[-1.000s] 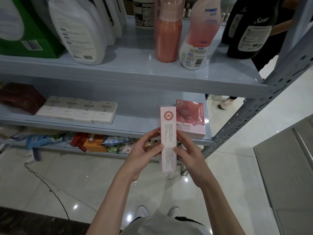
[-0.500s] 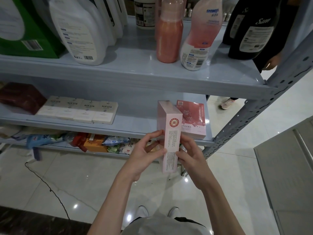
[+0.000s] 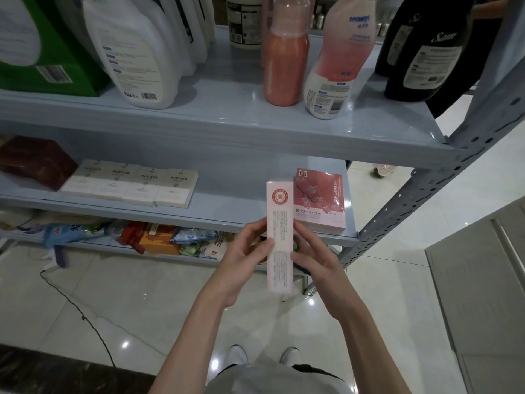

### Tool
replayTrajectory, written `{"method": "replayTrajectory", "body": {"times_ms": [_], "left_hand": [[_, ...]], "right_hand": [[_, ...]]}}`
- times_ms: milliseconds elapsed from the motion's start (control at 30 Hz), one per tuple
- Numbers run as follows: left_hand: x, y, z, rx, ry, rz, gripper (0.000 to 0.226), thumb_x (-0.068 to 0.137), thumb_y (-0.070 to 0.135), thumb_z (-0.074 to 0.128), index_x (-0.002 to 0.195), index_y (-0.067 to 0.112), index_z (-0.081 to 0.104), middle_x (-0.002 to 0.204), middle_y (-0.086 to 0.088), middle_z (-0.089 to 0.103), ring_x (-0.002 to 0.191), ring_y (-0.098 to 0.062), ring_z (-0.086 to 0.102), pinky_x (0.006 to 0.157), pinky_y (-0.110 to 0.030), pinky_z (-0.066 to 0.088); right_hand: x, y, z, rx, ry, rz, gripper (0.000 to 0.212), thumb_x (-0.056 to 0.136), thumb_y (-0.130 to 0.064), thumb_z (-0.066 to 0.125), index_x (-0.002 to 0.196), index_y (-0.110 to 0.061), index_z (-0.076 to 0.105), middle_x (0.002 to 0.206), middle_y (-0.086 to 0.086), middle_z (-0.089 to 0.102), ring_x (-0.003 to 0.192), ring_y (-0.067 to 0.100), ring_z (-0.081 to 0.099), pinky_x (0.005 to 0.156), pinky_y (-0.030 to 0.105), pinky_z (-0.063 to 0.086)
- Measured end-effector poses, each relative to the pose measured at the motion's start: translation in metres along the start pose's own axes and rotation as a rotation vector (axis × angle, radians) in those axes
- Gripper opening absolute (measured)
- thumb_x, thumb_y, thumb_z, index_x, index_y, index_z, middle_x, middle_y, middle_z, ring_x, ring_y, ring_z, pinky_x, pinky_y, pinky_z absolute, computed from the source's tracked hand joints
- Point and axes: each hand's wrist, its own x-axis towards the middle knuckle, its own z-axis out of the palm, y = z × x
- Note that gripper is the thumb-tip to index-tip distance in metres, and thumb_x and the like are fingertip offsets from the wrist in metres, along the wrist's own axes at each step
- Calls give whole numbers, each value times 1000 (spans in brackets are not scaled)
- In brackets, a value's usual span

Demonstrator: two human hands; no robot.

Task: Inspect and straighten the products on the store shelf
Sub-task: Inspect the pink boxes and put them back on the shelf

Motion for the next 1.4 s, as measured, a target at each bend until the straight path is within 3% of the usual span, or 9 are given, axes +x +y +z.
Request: {"method": "replayTrajectory", "body": {"times_ms": [167, 333, 533, 667, 833, 1067, 1167, 1300, 1400], "left_hand": [[3, 3, 3, 20, 83, -24, 34, 101, 33, 59, 134, 41, 57, 121, 15, 69, 112, -2, 66, 87, -25, 58], [3, 8, 11, -11, 185, -65, 30, 102, 46, 52, 120, 25, 65, 110, 5, 74, 105, -14, 70, 89, -28, 54], [1, 9, 9, -87, 47, -51, 30, 106, 23, 50, 130, 30, 66, 126, 8, 72, 121, -11, 65, 98, -34, 51], [1, 5, 10, -20, -3, -74, 39, 100, 42, 54, 139, 48, 57, 136, 26, 62, 129, 2, 55, 102, -29, 48], [-1, 13, 19, 32, -20, -121, 41, 100, 60, 42, 141, 63, 41, 130, 43, 45, 112, 21, 42, 85, -12, 36], [0, 11, 18, 40, -24, -142, 45, 102, 61, 37, 147, 60, 34, 136, 35, 37, 124, 7, 34, 101, -27, 29], [0, 10, 15, 19, -12, -133, 47, 99, 62, 42, 145, 52, 46, 138, 32, 49, 124, 5, 47, 103, -27, 35], [0, 7, 11, 2, 71, -128, 54, 90, 59, 53, 123, 16, 58, 115, 3, 72, 110, -9, 68, 90, -27, 53], [0, 2, 11, 42, 109, -106, 32, 98, 38, 62, 119, 14, 55, 118, 1, 70, 109, -11, 70, 86, -26, 57]], "right_hand": [[-4, -4, 2, -9, -5, -13, 57, 100, -8, 62, 151, -30, 47, 143, -19, 60, 135, 4, 55, 99, 25, 54], [-3, -3, 6, -71, 72, -11, 44, 101, -23, 63, 143, -36, 57, 142, -15, 61, 134, 8, 56, 107, 41, 50], [-4, -4, 12, -10, 93, 2, 46, 105, -34, 54, 150, -43, 49, 144, -21, 59, 133, 3, 56, 101, 33, 54], [1, -3, 12, -22, 90, 47, 45, 105, -47, 46, 150, -53, 43, 149, -21, 54, 139, 7, 52, 110, 39, 49], [10, 6, 13, -111, 95, 103, 46, 100, -74, 33, 146, -67, 36, 159, -13, 42, 146, 16, 43, 117, 55, 40], [15, 13, 13, -172, 80, 94, 55, 97, -78, 35, 149, -63, 34, 159, -10, 42, 148, 17, 39, 120, 58, 35], [12, 9, 13, -120, 83, 108, 52, 96, -75, 40, 147, -63, 39, 158, -13, 45, 146, 16, 42, 118, 55, 38], [4, 2, 15, 0, 135, 83, 36, 107, -49, 45, 138, -37, 60, 131, -9, 68, 125, 16, 64, 100, 38, 56], [1, -4, 20, -11, 177, 40, 37, 98, -51, 59, 127, -27, 61, 118, -11, 70, 117, 16, 67, 86, 29, 58]]}}
